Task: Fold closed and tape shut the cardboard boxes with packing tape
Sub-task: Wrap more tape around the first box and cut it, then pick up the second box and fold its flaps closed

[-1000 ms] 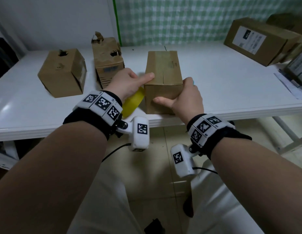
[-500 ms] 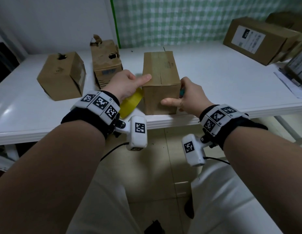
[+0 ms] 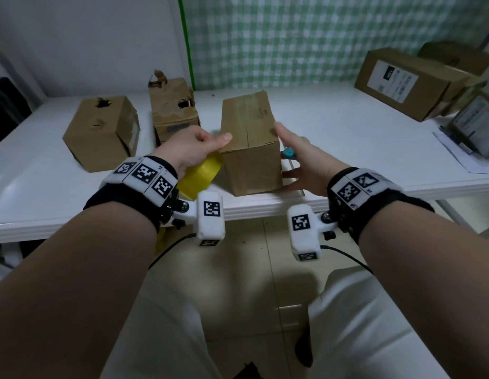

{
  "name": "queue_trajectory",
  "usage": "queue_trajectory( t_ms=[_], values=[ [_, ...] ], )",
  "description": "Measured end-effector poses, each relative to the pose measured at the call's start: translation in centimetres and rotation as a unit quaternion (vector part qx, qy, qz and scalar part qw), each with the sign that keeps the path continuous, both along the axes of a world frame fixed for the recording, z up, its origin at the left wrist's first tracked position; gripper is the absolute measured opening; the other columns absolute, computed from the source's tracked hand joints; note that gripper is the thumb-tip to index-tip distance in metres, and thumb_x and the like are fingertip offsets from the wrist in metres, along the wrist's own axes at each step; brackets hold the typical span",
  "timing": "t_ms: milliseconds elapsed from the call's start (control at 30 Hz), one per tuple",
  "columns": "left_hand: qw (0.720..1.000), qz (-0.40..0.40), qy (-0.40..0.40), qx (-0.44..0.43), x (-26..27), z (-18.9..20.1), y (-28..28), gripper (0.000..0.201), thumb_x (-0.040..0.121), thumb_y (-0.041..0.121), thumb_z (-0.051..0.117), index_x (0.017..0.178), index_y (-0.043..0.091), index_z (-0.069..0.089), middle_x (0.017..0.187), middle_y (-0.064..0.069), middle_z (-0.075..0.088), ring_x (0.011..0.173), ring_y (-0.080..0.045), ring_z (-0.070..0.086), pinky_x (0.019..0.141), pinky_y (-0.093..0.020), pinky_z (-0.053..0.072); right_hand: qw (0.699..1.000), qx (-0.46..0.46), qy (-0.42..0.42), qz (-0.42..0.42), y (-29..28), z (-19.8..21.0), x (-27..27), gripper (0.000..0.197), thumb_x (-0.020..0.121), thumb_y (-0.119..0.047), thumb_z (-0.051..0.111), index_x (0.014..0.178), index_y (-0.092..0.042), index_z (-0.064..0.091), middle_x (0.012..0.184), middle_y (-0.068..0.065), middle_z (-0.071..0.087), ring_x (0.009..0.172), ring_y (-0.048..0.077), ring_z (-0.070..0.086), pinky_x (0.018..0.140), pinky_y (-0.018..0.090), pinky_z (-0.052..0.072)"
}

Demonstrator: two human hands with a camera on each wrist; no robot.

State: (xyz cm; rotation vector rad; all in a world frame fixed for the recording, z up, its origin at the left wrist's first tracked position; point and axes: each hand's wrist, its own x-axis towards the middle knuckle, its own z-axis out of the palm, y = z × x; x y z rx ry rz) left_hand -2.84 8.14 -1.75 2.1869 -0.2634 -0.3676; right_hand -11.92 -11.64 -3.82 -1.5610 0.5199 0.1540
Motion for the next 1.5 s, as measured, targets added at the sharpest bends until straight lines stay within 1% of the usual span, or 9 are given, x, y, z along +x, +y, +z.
queue_trajectory(
  t_ms=[100,333,567,733,900,1000,1167,1300,1500],
  values=[
    [1.000,0.003,0.004,-0.014,0.1,0.0,0.6,0.049,0.081,0.054,0.062,0.113,0.017,0.056,0.116,0.000,0.049,0.105,-0.015,0.042,0.083,-0.029,0.031,1.000,0.005,0.003,-0.007,0.9,0.3,0.7,0.108,0.052,-0.076,0.070,0.140,-0.026,0.031,0.134,0.004,0.042,0.116,0.038,0.050,0.080,0.053,0.053],
    [1.000,0.016,-0.008,-0.014,0.3,-0.6,-0.4,0.025,0.080,0.035,0.071,0.096,0.021,0.058,0.114,-0.007,0.057,0.104,-0.027,0.053,0.083,-0.036,0.046,0.966,-0.193,-0.105,-0.139,-1.1,2.7,2.1,0.059,0.069,-0.050,0.070,0.111,-0.022,0.039,0.104,-0.002,0.051,0.091,0.015,0.054,0.068,0.029,0.045],
    [1.000,-0.001,-0.005,-0.019,2.4,0.9,-5.3,0.019,0.079,0.020,0.070,0.096,0.023,0.061,0.110,-0.010,0.055,0.095,-0.030,0.056,0.070,-0.033,0.047,0.838,-0.518,-0.039,-0.166,-7.5,3.7,3.9,0.074,0.058,-0.059,0.065,0.116,-0.021,0.039,0.117,0.005,0.047,0.104,0.033,0.051,0.089,0.053,0.044],
    [0.999,-0.019,-0.021,-0.015,3.8,0.5,-8.3,0.019,0.081,0.020,0.068,0.099,0.024,0.061,0.098,-0.004,0.052,0.079,-0.022,0.050,0.054,-0.026,0.035,0.782,-0.594,0.041,-0.182,-12.0,3.0,6.4,0.074,0.067,-0.058,0.067,0.121,-0.018,0.037,0.128,0.011,0.044,0.113,0.040,0.046,0.092,0.057,0.038],
    [0.999,-0.022,-0.016,-0.019,4.0,0.2,-8.8,0.018,0.083,0.022,0.066,0.099,0.025,0.060,0.093,-0.002,0.050,0.073,-0.020,0.048,0.052,-0.026,0.033,0.812,-0.547,0.130,-0.156,-14.6,2.4,8.0,0.084,0.073,-0.065,0.059,0.135,-0.016,0.033,0.137,0.016,0.044,0.127,0.043,0.037,0.105,0.062,0.028],
    [0.999,-0.015,-0.010,-0.026,3.9,0.4,-8.3,0.017,0.083,0.023,0.066,0.098,0.028,0.060,0.100,-0.004,0.052,0.082,-0.024,0.051,0.057,-0.028,0.038,0.796,-0.572,0.074,-0.183,-13.5,3.2,8.0,0.050,0.089,-0.049,0.046,0.123,-0.012,0.048,0.125,0.017,0.053,0.125,0.038,0.041,0.106,0.061,0.020],
    [0.998,-0.011,-0.013,-0.057,3.2,1.0,-6.1,0.013,0.083,0.023,0.066,0.092,0.032,0.061,0.108,-0.008,0.055,0.096,-0.031,0.058,0.081,-0.041,0.052,0.867,-0.459,-0.105,-0.161,-9.1,3.7,7.7,0.048,0.093,-0.002,0.033,0.133,-0.020,0.050,0.121,0.012,0.057,0.104,0.028,0.055,0.073,0.025,0.040],
    [0.998,-0.024,-0.008,-0.060,2.5,1.8,-3.2,0.014,0.082,0.022,0.068,0.091,0.032,0.064,0.102,-0.008,0.057,0.094,-0.031,0.059,0.085,-0.045,0.052,0.928,-0.340,-0.141,-0.064,-4.1,3.8,8.4,0.063,0.092,0.003,0.040,0.144,-0.031,0.030,0.123,0.011,0.055,0.095,0.024,0.061,0.081,0.036,0.056],
    [0.999,-0.009,-0.032,-0.009,2.1,2.8,2.6,0.025,0.082,0.015,0.069,0.106,0.023,0.068,0.109,0.001,0.055,0.097,-0.018,0.049,0.075,-0.027,0.040,0.930,-0.337,-0.141,0.035,2.3,3.8,10.5,0.022,0.088,0.002,0.043,0.096,-0.016,0.051,0.095,0.004,0.050,0.073,0.020,0.053,0.059,0.026,0.053]
  ],
)
